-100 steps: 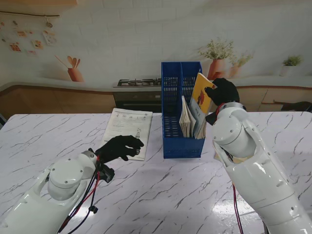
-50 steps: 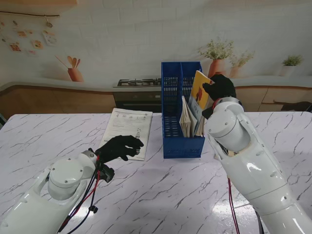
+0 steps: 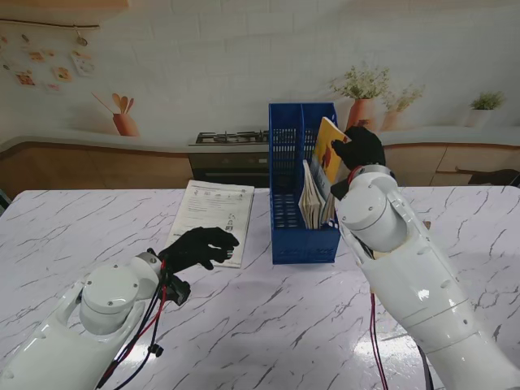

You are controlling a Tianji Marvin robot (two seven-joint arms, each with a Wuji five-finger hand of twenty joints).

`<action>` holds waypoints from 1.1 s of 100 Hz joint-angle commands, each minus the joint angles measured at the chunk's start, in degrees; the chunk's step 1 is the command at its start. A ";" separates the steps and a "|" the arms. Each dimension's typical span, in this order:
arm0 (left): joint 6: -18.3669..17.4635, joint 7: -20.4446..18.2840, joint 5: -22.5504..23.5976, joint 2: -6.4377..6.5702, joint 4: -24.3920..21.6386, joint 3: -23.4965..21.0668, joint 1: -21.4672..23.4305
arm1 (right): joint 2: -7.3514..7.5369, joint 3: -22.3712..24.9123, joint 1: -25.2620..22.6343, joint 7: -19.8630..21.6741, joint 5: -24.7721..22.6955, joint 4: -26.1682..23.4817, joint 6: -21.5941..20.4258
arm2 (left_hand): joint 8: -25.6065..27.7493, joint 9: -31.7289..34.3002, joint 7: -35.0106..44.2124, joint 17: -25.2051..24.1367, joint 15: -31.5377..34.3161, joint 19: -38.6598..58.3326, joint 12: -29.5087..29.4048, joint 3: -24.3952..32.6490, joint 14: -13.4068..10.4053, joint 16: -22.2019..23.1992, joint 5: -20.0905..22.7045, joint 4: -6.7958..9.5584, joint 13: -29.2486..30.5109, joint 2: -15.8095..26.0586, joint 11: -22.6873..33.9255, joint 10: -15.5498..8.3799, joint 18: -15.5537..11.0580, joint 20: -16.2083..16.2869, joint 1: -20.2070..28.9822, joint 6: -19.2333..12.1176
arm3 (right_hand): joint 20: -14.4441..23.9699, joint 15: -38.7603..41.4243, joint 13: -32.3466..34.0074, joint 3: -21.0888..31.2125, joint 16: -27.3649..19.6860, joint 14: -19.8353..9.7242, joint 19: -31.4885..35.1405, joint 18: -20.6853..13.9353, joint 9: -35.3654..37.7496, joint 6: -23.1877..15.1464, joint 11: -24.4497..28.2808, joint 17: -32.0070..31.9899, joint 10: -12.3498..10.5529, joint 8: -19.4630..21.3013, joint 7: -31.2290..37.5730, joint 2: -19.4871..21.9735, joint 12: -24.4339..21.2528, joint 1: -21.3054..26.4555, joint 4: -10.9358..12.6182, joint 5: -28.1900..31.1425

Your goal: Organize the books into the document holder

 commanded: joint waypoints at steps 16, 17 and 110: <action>-1.05 -0.56 -0.27 -0.29 0.13 0.06 0.44 | -0.87 -1.35 -2.73 -2.02 0.28 2.98 -3.74 | -0.13 0.71 0.43 0.34 0.12 -0.61 -0.54 -1.72 -0.98 -0.70 1.10 -0.34 0.36 -0.19 -0.13 -1.77 1.12 0.26 0.98 -0.19 | -0.35 -2.29 -0.43 10.79 -0.89 -4.63 2.79 -29.34 -1.66 -24.40 2.71 1.25 -9.55 3.28 27.17 9.98 0.41 13.67 2.10 2.33; -1.06 -0.57 -0.26 -0.29 0.13 0.07 0.43 | -0.88 -1.38 -2.82 -2.06 0.30 3.06 -3.82 | -0.13 0.67 0.43 0.34 0.12 -0.61 -0.55 -1.70 -0.98 -0.70 1.10 -0.33 0.38 -0.18 -0.14 -1.78 1.12 0.26 1.01 -0.18 | -0.40 -2.41 -0.49 10.78 -0.94 -4.48 2.55 -29.17 -1.66 -24.42 2.72 1.14 -9.55 3.24 27.16 10.04 0.39 13.70 2.12 2.33; -2.34 -0.34 -0.51 -0.37 0.59 0.79 0.13 | 0.09 0.49 -9.20 0.83 2.41 -1.26 -3.07 | -0.19 0.21 0.39 -0.06 0.05 -0.76 -0.62 -2.08 -1.09 -0.73 0.90 -0.27 0.01 0.19 -0.32 -1.13 1.01 0.18 0.90 -0.17 | 0.61 -33.12 -19.96 -2.20 -13.61 11.69 -14.97 -8.33 -9.83 -14.16 -21.55 -28.16 -2.52 -28.67 7.96 1.38 -17.24 -2.18 1.73 -9.13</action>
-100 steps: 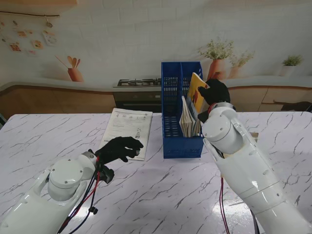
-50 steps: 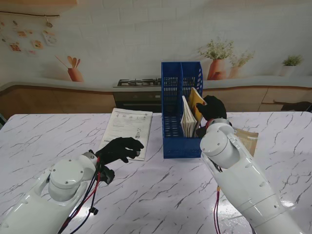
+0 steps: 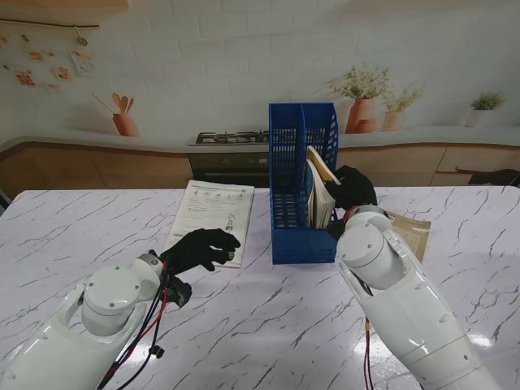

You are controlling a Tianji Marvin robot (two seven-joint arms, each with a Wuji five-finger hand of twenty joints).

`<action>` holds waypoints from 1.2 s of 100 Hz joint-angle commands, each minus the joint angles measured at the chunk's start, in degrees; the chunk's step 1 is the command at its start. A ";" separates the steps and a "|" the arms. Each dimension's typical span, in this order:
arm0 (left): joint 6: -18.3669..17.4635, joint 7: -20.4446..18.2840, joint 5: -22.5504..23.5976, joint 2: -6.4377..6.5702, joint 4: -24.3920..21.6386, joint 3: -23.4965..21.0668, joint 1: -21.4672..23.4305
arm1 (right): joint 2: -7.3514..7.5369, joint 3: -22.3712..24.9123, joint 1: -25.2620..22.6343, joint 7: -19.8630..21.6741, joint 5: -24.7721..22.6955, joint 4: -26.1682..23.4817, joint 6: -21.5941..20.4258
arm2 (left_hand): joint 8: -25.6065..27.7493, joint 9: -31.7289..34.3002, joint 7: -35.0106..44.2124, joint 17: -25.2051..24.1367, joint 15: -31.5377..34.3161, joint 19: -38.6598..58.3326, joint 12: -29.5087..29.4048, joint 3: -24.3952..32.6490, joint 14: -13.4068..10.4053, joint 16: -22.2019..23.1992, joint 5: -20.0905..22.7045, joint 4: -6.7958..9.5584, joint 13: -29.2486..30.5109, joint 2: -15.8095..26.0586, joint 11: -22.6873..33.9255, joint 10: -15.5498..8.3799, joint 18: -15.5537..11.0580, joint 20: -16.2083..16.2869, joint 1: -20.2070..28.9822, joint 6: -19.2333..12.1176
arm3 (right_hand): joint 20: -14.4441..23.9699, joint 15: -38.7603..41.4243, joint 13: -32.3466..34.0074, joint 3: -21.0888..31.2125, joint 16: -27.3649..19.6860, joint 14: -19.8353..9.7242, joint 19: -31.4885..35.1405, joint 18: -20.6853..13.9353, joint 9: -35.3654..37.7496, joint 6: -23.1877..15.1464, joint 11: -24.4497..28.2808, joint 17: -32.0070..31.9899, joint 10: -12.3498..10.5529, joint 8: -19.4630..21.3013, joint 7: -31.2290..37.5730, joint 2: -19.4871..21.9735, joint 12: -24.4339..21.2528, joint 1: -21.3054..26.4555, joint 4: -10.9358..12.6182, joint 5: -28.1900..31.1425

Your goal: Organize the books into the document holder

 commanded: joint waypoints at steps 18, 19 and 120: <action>-1.81 -0.59 -0.39 -0.33 0.23 0.45 -0.04 | 0.65 0.86 -1.51 1.96 0.18 -2.58 -0.51 | -0.15 0.25 0.34 -0.12 -0.01 -0.77 -0.62 -1.54 -1.06 -0.72 0.94 -0.25 -0.09 0.16 -0.33 -1.14 0.96 0.17 0.90 -0.23 | -0.51 -23.05 -9.39 -13.85 -9.08 1.23 -10.25 -4.93 -6.49 -4.13 -7.34 -12.62 -1.00 -0.66 -12.46 6.33 -8.75 -3.94 4.28 -0.58; -1.82 -0.58 -0.38 -0.33 0.24 0.46 -0.05 | 0.70 0.92 -1.57 2.08 0.14 -2.70 -0.50 | -0.15 0.26 0.33 -0.14 0.00 -0.78 -0.62 -1.54 -1.06 -0.72 0.92 -0.25 -0.07 0.17 -0.33 -1.10 0.96 0.17 0.91 -0.24 | -0.64 -23.72 -9.68 -14.53 -9.26 1.28 -10.65 -4.87 -6.67 -3.92 -7.72 -13.01 -0.98 -0.23 -13.93 6.78 -9.00 -4.37 4.60 -0.22; -4.88 -1.14 -0.98 -0.25 1.80 1.32 -0.38 | 5.32 11.32 -19.58 11.46 -7.21 -22.42 -3.16 | 0.69 -1.01 -0.51 -3.49 -1.58 -3.49 0.15 -7.42 -2.52 -1.11 -0.71 -0.30 -2.16 3.70 -0.01 -0.55 -1.95 -1.54 0.16 0.98 | -8.48 -44.46 -16.16 -29.90 -15.08 2.18 -33.16 -5.95 -6.10 -3.51 -19.54 -32.98 -1.56 -1.30 -24.94 7.54 -13.47 -3.10 8.70 3.43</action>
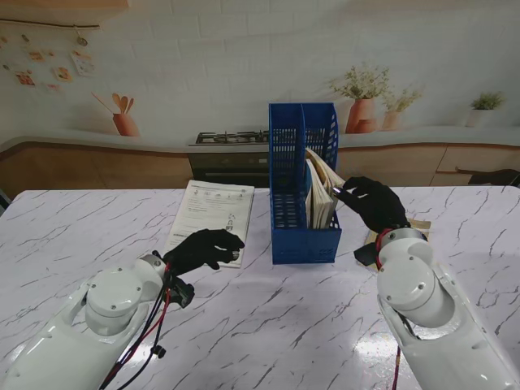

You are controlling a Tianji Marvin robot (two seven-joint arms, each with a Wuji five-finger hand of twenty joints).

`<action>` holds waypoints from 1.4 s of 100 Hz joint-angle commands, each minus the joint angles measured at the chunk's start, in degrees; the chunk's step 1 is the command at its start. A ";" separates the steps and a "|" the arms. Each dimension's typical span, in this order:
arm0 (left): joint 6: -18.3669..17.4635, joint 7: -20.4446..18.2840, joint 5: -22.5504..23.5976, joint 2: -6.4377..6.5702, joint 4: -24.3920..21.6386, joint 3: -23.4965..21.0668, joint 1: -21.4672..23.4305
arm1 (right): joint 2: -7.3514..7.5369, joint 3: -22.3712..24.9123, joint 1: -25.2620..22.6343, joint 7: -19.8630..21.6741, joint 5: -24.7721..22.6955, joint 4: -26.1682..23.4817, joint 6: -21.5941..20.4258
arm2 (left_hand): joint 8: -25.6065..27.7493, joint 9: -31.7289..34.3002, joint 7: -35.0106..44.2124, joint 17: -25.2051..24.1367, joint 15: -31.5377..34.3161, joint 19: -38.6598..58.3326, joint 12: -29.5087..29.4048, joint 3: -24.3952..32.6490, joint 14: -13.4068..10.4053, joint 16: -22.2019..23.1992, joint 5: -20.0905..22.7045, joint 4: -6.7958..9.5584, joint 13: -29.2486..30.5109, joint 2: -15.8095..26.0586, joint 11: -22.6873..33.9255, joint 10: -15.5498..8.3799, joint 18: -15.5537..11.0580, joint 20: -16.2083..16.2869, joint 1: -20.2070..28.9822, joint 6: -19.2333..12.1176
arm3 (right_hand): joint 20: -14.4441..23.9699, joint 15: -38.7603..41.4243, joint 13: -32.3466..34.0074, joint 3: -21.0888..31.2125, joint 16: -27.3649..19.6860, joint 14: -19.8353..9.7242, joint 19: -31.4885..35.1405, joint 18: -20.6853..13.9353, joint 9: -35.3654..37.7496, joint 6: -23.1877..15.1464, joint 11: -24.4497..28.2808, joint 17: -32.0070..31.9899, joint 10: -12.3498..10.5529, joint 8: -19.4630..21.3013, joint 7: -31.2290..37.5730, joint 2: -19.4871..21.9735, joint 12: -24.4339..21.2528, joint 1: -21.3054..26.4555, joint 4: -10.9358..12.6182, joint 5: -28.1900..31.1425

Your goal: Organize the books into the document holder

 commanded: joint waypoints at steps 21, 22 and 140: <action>-2.60 -0.75 -0.73 -0.24 0.57 0.19 0.61 | 1.41 4.58 -7.77 2.67 -3.07 -4.63 -2.33 | 0.91 -1.55 -0.03 -2.08 -1.47 -2.98 0.63 -1.73 -2.08 -0.52 -1.29 0.66 -1.96 2.22 -0.17 -0.48 -1.77 -1.43 -2.05 0.94 | 1.48 5.22 2.03 7.25 3.50 -0.40 1.65 -6.14 2.31 0.28 5.09 0.45 -1.53 3.01 2.71 -2.71 4.69 0.46 2.35 3.79; -2.57 -0.76 -0.74 -0.24 0.56 0.19 0.61 | 1.45 4.75 -7.95 2.81 -3.16 -4.73 -2.34 | 0.91 -1.55 -0.03 -2.08 -1.47 -2.98 0.63 -1.73 -2.08 -0.52 -1.29 0.66 -1.96 2.22 -0.17 -0.48 -1.77 -1.43 -2.05 0.94 | 1.48 5.25 1.98 7.68 3.46 -0.38 1.65 -6.14 2.24 0.25 5.01 0.43 -1.51 3.04 2.58 -2.81 4.66 0.19 2.28 3.72; -2.58 -0.44 -1.48 -0.39 1.06 0.22 1.35 | 7.53 7.76 -1.04 26.50 -10.91 19.47 -8.60 | 1.51 -2.59 -0.22 -4.26 -2.93 -5.58 0.82 -1.54 -2.77 -0.57 -1.95 1.15 -3.01 2.96 -0.40 -1.03 -2.66 -3.52 -2.61 0.87 | -24.83 -5.38 -12.27 7.03 -14.04 -8.16 -5.04 -33.11 -7.42 6.48 -4.38 -7.80 -1.89 -7.05 -5.72 3.54 -11.88 -0.41 1.53 -2.06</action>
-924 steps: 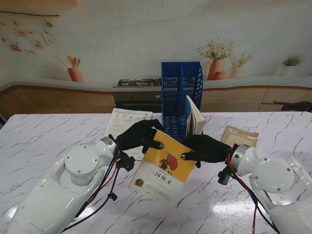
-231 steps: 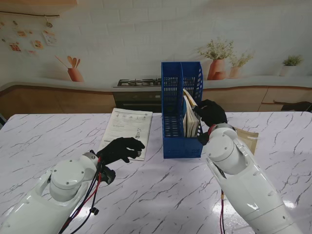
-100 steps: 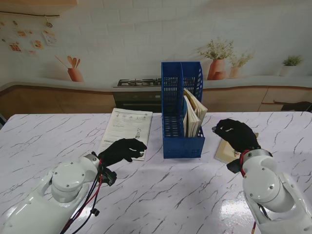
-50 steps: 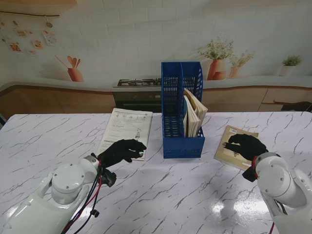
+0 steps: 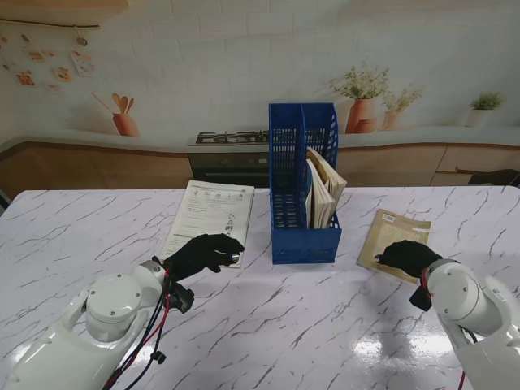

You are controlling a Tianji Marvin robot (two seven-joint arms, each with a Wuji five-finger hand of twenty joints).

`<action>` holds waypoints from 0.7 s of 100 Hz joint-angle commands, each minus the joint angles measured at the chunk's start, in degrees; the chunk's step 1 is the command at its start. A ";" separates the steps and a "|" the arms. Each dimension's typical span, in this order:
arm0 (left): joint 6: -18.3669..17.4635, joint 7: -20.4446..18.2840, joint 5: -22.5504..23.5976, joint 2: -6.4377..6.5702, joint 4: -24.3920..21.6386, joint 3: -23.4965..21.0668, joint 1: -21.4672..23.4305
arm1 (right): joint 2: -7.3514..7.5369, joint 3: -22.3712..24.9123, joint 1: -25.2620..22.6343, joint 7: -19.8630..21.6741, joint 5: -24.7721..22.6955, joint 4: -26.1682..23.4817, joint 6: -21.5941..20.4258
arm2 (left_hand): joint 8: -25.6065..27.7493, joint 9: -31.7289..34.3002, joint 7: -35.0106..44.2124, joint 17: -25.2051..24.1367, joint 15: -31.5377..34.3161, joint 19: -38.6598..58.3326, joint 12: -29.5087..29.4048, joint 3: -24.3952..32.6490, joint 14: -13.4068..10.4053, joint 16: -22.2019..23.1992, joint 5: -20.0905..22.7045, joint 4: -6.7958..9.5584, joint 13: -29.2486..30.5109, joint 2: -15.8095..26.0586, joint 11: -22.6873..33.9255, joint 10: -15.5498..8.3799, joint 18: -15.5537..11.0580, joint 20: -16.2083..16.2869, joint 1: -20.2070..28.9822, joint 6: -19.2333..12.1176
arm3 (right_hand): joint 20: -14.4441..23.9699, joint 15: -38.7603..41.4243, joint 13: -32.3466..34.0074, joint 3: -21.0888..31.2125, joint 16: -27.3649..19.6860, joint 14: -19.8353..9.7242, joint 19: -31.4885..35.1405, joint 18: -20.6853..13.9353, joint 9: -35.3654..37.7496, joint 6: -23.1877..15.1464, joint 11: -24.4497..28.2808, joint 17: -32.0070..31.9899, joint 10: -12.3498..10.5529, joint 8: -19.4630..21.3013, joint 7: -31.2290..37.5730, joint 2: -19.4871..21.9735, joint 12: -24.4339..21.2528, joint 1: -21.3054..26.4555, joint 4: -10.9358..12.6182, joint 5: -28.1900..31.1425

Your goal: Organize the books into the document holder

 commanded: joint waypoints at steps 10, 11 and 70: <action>-0.94 -0.64 -0.12 -0.29 0.23 0.55 -0.02 | -0.16 -1.25 0.55 -0.15 -0.80 2.97 -1.61 | 0.90 -1.14 0.70 -0.55 -0.62 -1.23 0.68 -1.04 -2.21 -0.51 -0.44 1.13 -0.25 1.07 -0.33 -0.99 -1.33 -0.68 -0.73 0.09 | -1.02 0.40 -1.32 0.70 -1.54 -3.02 0.76 -33.12 -1.55 0.65 1.65 -0.93 -0.54 -0.76 -0.84 2.00 -0.89 -0.07 1.51 -1.81; -0.92 -0.63 -0.11 -0.29 0.24 0.58 -0.05 | -0.14 -1.28 0.55 -0.11 -0.88 3.02 -1.65 | 0.90 -1.14 0.69 -0.52 -0.61 -1.21 0.68 -1.04 -2.18 -0.51 -0.45 1.12 -0.24 1.08 -0.33 -1.02 -1.34 -0.67 -0.72 0.09 | -1.03 0.40 -1.31 0.73 -1.55 -3.01 0.76 -33.15 -1.56 0.69 1.68 -0.93 -0.51 -0.76 -0.83 2.05 -0.91 -0.05 1.51 -1.78; -0.85 -0.74 -0.58 -0.43 1.44 1.70 -1.41 | 3.46 0.46 -6.11 19.09 -2.11 -6.49 -0.26 | 1.08 -0.93 0.84 -0.21 0.13 -0.26 0.78 -2.29 -2.09 -0.20 -0.30 0.74 0.25 1.79 -0.05 -0.71 -1.40 -0.28 0.12 0.49 | 1.22 2.38 5.98 10.43 -0.82 0.17 5.31 -34.05 6.96 2.34 5.25 1.02 1.35 -6.53 7.73 8.41 -0.77 6.37 0.06 4.76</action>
